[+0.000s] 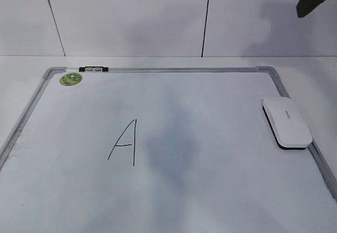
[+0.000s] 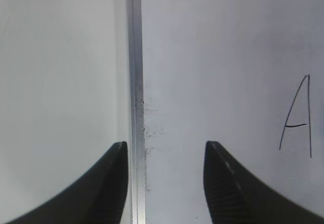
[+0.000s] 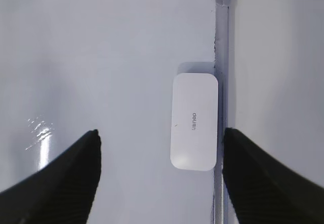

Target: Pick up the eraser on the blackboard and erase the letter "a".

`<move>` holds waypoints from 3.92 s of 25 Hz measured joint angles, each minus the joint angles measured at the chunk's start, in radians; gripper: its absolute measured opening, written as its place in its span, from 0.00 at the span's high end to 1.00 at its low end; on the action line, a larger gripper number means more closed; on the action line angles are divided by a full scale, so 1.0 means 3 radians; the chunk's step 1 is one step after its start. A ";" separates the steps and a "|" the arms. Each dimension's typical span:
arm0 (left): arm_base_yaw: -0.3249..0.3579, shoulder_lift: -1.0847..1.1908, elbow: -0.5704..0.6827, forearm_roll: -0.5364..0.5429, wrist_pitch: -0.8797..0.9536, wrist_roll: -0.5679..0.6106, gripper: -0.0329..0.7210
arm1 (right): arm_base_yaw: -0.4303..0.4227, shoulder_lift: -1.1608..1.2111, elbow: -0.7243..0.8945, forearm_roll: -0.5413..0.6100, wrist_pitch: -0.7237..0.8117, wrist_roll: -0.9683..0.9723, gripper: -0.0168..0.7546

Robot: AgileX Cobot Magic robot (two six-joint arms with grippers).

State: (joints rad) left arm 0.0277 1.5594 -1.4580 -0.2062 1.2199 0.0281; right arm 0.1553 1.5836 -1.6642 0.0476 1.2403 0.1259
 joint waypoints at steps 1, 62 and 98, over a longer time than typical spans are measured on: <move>0.0000 -0.0082 0.0000 -0.0016 0.0005 0.0000 0.47 | 0.0000 -0.0103 0.0032 0.0000 0.0007 0.0000 0.21; -0.0532 -0.4689 0.2676 0.0083 0.0199 0.0171 0.47 | 0.0477 -0.4931 0.3617 -0.0332 0.0105 -0.0168 0.21; -0.0532 -0.4883 0.3164 0.0294 -0.0365 0.0319 0.54 | 0.0477 -0.5224 0.3878 -0.0504 -0.0283 -0.0340 0.21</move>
State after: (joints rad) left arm -0.1318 0.0944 -0.5089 -0.1179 1.1103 0.1237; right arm 0.2983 0.0164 -0.5007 -0.1037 1.1554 0.0240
